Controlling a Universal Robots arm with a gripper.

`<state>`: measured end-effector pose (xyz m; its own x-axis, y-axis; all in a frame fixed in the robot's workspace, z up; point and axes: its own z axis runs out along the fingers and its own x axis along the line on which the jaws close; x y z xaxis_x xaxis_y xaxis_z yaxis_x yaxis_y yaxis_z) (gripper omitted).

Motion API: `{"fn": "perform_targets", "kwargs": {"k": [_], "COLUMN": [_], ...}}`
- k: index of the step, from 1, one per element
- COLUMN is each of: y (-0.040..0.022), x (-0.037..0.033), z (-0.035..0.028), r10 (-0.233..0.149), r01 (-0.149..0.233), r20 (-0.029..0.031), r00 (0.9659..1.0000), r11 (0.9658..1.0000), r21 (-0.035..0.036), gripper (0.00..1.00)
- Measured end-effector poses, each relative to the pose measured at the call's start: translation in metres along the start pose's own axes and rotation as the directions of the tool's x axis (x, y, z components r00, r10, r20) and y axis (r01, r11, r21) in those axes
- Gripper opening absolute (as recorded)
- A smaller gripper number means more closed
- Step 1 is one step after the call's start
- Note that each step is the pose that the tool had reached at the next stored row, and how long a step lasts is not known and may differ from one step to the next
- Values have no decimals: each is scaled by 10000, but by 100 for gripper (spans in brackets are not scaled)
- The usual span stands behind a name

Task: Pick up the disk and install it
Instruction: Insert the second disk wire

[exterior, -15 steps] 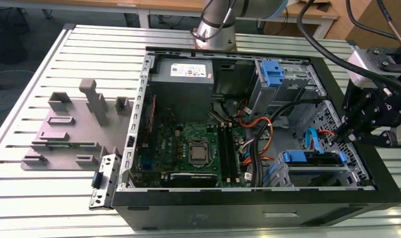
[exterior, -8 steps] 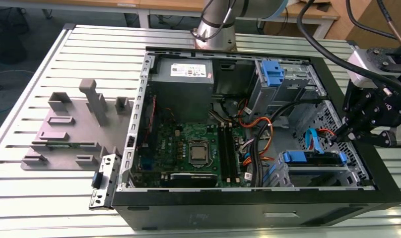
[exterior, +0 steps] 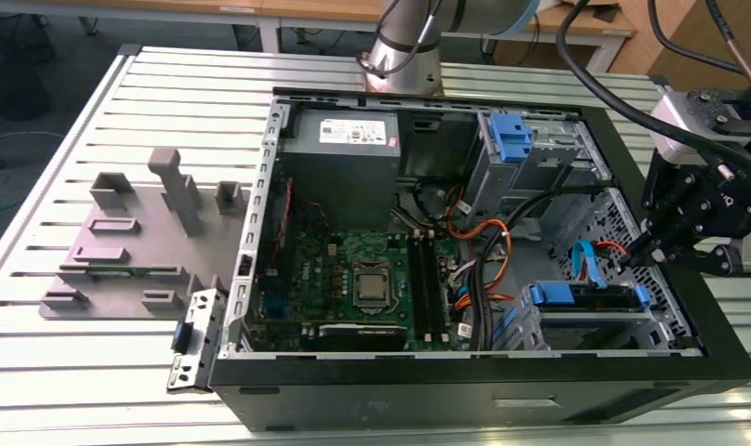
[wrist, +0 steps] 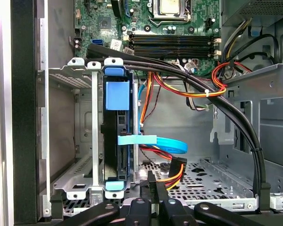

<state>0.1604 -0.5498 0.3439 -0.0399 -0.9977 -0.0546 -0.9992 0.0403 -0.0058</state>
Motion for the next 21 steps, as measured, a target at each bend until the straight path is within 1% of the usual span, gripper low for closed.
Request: {"fn": "perform_targets", "kwargs": {"k": [2,6,9,14,21], "y": [5,80,104,123,136], "x": [0,3,23,97,200], "z": [0,-1,-2,-6,-10], "r10": [2,-2,-12,-42,-58], "r01": [-2,2,12,42,59], "r20": [0,1,1,-9,-50], "r00": [10000,10000,10000,10000,10000], "r11": [10000,10000,10000,10000,10000], "r21": [0,26,40,49,49], "gripper": [16,16,16,16,16]}}
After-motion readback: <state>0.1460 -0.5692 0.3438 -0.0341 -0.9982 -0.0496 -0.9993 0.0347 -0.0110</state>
